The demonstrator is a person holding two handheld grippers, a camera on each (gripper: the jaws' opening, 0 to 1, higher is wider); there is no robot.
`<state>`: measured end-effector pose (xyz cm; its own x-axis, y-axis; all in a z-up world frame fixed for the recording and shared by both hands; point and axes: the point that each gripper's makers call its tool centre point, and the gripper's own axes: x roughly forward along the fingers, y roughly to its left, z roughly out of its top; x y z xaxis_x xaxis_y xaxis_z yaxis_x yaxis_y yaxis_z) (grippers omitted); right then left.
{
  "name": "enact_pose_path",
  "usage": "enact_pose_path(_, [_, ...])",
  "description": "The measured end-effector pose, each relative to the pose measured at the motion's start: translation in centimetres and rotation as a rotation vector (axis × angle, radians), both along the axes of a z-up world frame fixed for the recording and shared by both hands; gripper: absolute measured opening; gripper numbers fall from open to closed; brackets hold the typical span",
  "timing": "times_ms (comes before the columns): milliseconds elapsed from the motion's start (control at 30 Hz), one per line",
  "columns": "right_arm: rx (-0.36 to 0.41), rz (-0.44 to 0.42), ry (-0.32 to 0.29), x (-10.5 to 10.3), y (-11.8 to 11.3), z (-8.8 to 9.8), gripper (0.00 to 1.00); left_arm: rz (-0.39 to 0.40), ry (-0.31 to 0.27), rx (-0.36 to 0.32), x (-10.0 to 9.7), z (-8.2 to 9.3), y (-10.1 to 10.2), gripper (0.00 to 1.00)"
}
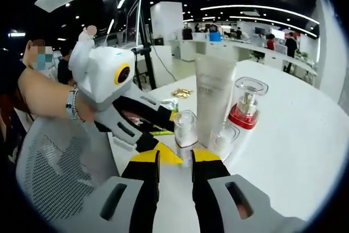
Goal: Arrange the skincare products in the storage area until every visible bottle or jar stands upright without overlapping.
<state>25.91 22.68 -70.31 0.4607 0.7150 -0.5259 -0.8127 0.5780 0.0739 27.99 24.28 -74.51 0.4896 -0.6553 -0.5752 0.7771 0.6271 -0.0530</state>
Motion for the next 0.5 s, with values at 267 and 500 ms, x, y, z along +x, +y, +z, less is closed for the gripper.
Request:
enact_pose_path(267, [-0.105,-0.048,0.089,-0.1,-1.5,-2.2,0.14,-0.034,0.020,0.109,-0.6,-1.1,1.4,0.23])
enact_pose_path(500, [-0.186,-0.165,0.108,1.3,-4.0,-3.4,0.12,0.035,-0.012,0.111,0.3,-0.6,1.4,0.17])
